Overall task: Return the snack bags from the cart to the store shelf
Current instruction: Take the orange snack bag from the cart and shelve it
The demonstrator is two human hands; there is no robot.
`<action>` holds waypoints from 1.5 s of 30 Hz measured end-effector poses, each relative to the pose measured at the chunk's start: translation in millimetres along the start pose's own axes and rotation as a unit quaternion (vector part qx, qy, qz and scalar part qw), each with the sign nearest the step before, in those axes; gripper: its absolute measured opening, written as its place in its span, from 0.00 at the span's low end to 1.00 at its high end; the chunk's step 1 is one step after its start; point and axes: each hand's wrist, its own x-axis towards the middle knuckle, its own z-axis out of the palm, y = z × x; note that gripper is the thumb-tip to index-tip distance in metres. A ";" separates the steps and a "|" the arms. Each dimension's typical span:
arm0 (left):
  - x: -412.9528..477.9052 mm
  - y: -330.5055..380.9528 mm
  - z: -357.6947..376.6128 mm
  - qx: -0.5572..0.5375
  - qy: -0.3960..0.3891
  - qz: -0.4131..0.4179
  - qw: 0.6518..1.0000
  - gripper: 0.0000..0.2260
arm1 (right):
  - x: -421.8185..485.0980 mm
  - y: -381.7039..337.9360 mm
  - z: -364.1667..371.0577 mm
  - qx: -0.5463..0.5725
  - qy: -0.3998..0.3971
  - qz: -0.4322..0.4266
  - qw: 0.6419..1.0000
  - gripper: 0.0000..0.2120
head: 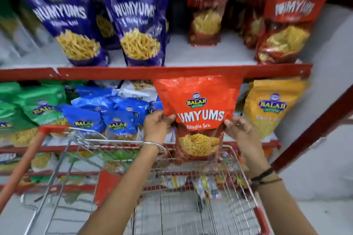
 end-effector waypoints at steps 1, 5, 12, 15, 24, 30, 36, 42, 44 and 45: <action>3.8 20.5 0.9 0.002 -0.004 0.022 1.000 0.09 | 6.9 -19.4 0.1 0.011 0.000 -0.016 1.000 0.07; 18.4 102.7 8.8 -0.031 -0.021 0.070 0.997 0.10 | 39.5 -93.2 2.9 0.055 0.000 -0.082 0.995 0.08; 65.2 198.3 48.2 -0.126 -0.034 0.095 0.987 0.13 | 112.3 -180.0 4.0 0.114 0.036 -0.155 0.981 0.09; 87.3 215.1 72.4 -0.161 -0.005 0.110 0.981 0.13 | 144.7 -196.7 4.8 0.126 0.053 -0.166 0.977 0.07; 159.3 179.5 121.1 -0.162 0.105 0.183 0.964 0.13 | 227.1 -163.4 14.3 0.149 0.085 -0.169 0.971 0.10; 202.4 169.7 133.5 -0.138 0.120 0.171 0.968 0.04 | 275.3 -143.6 21.7 0.159 0.084 -0.129 0.975 0.02; 242.3 160.7 137.1 -0.079 0.112 0.165 0.977 0.11 | 297.9 -131.9 28.8 0.184 0.062 -0.086 0.977 0.09; 226.1 132.8 133.7 -0.057 0.016 0.166 0.984 0.20 | 287.9 -119.9 16.3 0.095 -0.011 -0.023 0.995 0.34; 214.2 126.9 131.8 -0.065 -0.058 0.135 0.987 0.27 | 283.9 -115.6 15.9 0.105 -0.061 0.017 0.992 0.38; 210.4 126.3 130.8 -0.074 -0.083 0.116 0.987 0.31 | 285.0 -112.6 16.2 0.118 -0.076 0.031 0.990 0.39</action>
